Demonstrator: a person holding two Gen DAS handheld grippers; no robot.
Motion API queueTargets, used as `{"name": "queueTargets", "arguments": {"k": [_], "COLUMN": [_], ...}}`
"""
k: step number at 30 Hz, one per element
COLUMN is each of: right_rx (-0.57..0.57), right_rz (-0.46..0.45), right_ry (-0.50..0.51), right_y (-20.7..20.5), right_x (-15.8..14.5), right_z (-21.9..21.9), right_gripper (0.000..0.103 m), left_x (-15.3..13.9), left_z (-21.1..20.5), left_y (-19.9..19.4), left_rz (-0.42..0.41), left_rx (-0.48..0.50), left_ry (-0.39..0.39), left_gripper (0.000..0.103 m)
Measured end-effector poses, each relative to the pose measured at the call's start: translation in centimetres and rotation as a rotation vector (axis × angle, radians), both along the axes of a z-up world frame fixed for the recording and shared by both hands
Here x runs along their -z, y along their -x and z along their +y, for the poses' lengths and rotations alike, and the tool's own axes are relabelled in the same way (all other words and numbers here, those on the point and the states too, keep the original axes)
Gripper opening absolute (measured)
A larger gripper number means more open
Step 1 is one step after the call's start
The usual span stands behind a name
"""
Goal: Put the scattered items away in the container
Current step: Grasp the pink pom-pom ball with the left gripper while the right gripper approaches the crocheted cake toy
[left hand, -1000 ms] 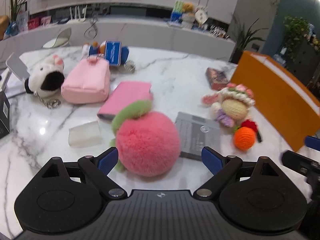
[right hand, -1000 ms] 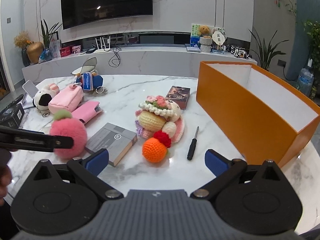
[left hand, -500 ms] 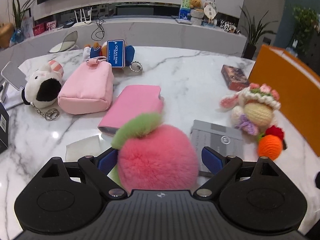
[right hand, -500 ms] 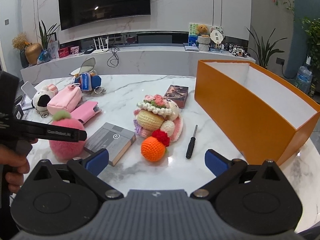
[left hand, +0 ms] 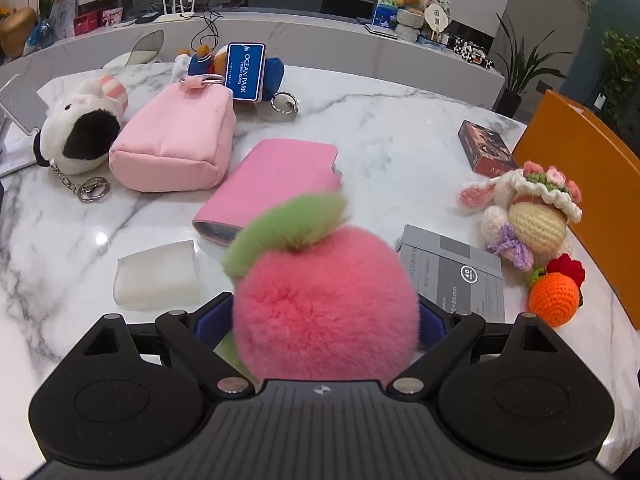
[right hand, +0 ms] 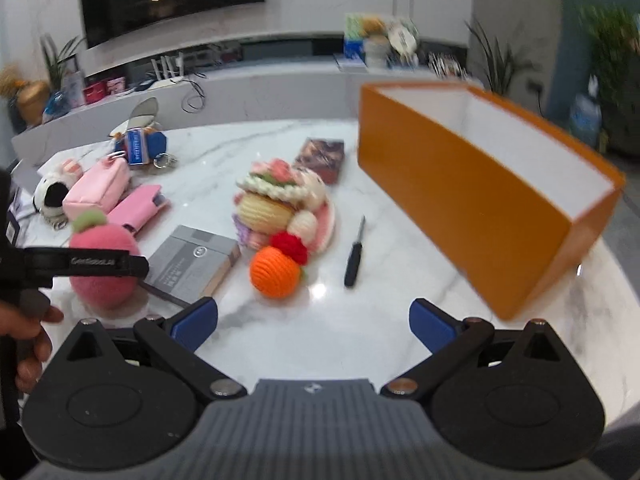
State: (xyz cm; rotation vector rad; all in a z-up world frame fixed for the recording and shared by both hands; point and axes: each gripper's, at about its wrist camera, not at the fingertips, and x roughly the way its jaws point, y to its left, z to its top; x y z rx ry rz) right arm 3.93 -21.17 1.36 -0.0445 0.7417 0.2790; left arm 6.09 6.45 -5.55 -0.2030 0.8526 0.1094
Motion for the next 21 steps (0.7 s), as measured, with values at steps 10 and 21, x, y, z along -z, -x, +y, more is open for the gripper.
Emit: {"name": "queueTargets", "arguments": {"k": [10, 21], "right_rx": [0.031, -0.060], "right_rz": [-0.026, -0.013], "right_ry": [0.017, -0.006], "right_y": [-1.4, -5.1], "right_x": [-0.2, -0.1], "right_z": [-0.5, 1.9], "right_gripper": [0.071, 0.060], "left_x": [0.2, -0.4], "left_z": [0.5, 1.3], "left_y": [0.5, 0.9], "left_rz": [-0.024, -0.005], "left_rx": [-0.023, 0.011], "left_ry": [0.021, 0.055], "left_gripper": [0.103, 0.058]}}
